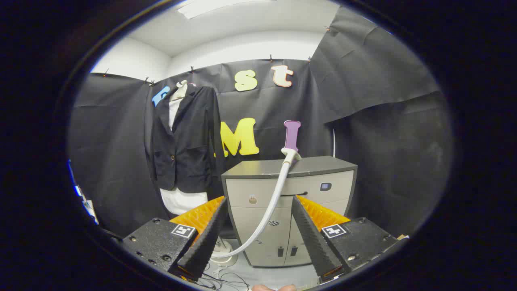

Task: Iron the clothes twice with a garment steamer, once on the left side and once on the right side.

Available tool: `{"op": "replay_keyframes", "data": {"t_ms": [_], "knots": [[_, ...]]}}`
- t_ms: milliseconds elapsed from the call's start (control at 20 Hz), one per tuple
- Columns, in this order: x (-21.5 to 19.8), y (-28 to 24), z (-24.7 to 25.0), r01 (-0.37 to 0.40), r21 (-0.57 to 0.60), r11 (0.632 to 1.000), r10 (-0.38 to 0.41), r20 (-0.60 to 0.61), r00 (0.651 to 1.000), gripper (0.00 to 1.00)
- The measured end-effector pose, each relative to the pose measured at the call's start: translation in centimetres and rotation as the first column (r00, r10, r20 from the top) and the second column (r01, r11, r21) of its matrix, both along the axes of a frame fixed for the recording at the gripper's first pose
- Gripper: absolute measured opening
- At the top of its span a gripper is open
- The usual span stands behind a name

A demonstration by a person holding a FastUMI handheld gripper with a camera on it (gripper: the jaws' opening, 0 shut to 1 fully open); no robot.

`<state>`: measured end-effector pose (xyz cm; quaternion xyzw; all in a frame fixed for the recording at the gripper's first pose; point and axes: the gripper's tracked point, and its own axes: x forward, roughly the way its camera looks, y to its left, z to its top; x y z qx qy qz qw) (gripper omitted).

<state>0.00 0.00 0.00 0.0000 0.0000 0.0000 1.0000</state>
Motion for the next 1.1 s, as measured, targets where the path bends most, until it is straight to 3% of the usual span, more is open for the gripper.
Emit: {"op": "replay_keyframes", "data": {"t_ms": [250, 1100], "knots": [[-0.3, 0.8, 2.0, -0.015, -0.016, 1.000, 0.015, 0.032, 0.999, 0.99], [-0.6, -1.0, 0.6, -0.045, 0.048, 0.998, 0.046, -0.006, 0.999, 0.99]]}}
